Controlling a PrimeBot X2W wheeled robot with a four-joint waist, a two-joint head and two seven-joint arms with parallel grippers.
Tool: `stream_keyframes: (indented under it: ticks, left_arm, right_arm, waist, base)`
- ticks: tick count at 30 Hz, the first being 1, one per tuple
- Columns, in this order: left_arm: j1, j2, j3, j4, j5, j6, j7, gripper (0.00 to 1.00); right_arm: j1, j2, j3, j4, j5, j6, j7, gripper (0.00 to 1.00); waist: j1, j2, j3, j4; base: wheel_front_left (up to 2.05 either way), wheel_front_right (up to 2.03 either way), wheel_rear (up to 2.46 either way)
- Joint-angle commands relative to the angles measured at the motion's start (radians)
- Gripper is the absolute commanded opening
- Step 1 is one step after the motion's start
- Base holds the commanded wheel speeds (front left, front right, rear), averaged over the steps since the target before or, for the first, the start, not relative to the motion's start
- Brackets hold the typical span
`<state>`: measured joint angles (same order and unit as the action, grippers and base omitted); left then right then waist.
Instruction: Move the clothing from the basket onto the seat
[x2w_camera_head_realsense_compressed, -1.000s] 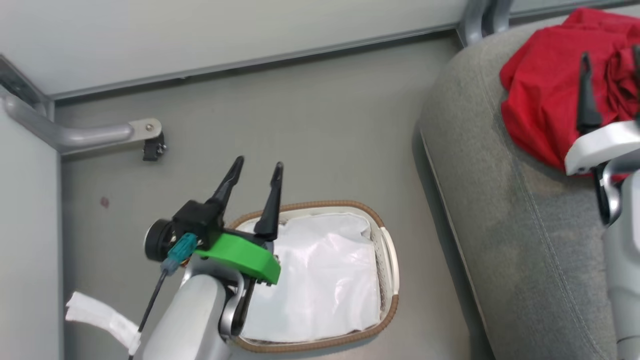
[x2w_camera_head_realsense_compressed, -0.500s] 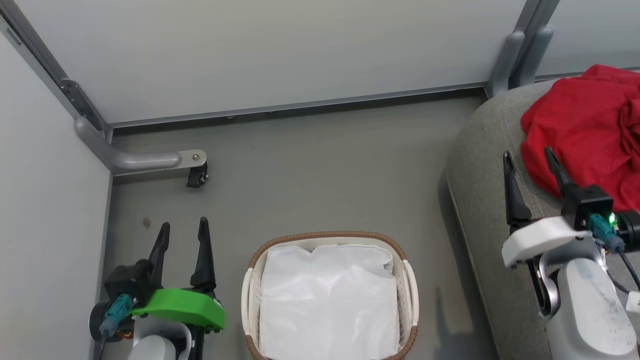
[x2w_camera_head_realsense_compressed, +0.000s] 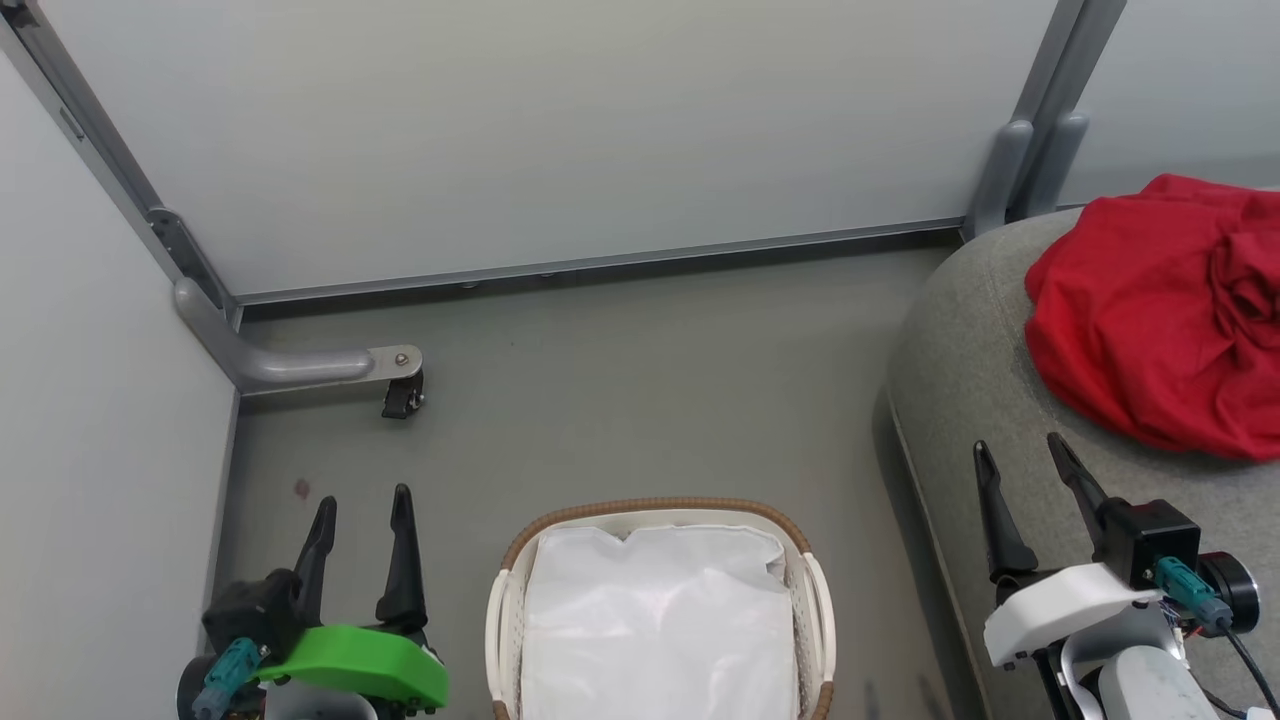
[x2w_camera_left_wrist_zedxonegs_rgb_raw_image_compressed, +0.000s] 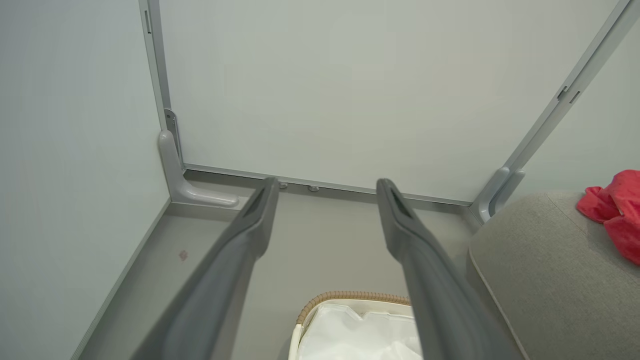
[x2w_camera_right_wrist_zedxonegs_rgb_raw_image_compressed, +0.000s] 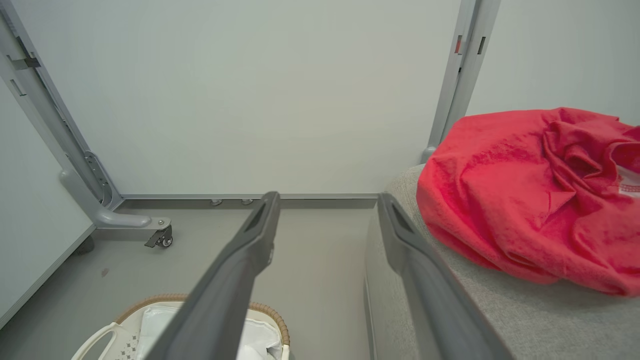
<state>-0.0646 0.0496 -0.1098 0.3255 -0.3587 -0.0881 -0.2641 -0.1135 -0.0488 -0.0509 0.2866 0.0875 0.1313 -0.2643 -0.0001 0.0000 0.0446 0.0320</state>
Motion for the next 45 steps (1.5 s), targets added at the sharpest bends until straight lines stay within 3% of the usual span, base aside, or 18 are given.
stream_keyframes:
  ticks: [1, 19, 20, 24, 45]
  left_arm:
    - [0.021, 0.002, -0.001, -0.002, -0.002, 0.0, 0.0, 1.0]
    - [0.012, 0.002, -0.006, 0.021, -0.014, 0.003, 0.0, 1.0]
    - [0.011, 0.0, -0.007, 0.021, -0.011, 0.0, 0.0, 0.0]
    - [0.018, -0.002, -0.01, 0.054, -0.013, 0.0, 0.001, 0.0]
    - [-0.001, -0.001, 0.053, 0.017, -0.343, -0.011, 0.101, 0.0]
  right_arm:
    - [0.013, -0.004, 0.003, -0.004, 0.005, -0.001, 0.0, 1.0]
    - [0.015, -0.003, 0.015, -0.001, 0.013, -0.001, 0.0, 1.0]
    - [0.01, 0.0, 0.015, 0.0, 0.008, 0.0, 0.0, 0.0]
    - [0.024, 0.009, 0.015, 0.034, 0.01, 0.0, 0.003, 0.0]
    - [0.017, 0.006, -0.006, 0.012, 0.413, 0.0, 0.103, 0.0]
  waist:
    - [0.0001, 0.0, -0.004, -0.005]
    - [0.0001, 0.0, -0.012, 0.001]
    - [0.0001, 0.0, -0.012, 0.001]
    - [0.0001, 0.0, -0.012, 0.001]
    - [0.0001, 0.0, -0.017, -0.005]
  base:
    - [0.0, 0.0, 0.0]
    - [0.0, 0.0, 0.0]
    - [0.0, 0.0, 0.0]
    - [0.0, 0.0, 0.0]
    - [0.0, 0.0, 0.0]
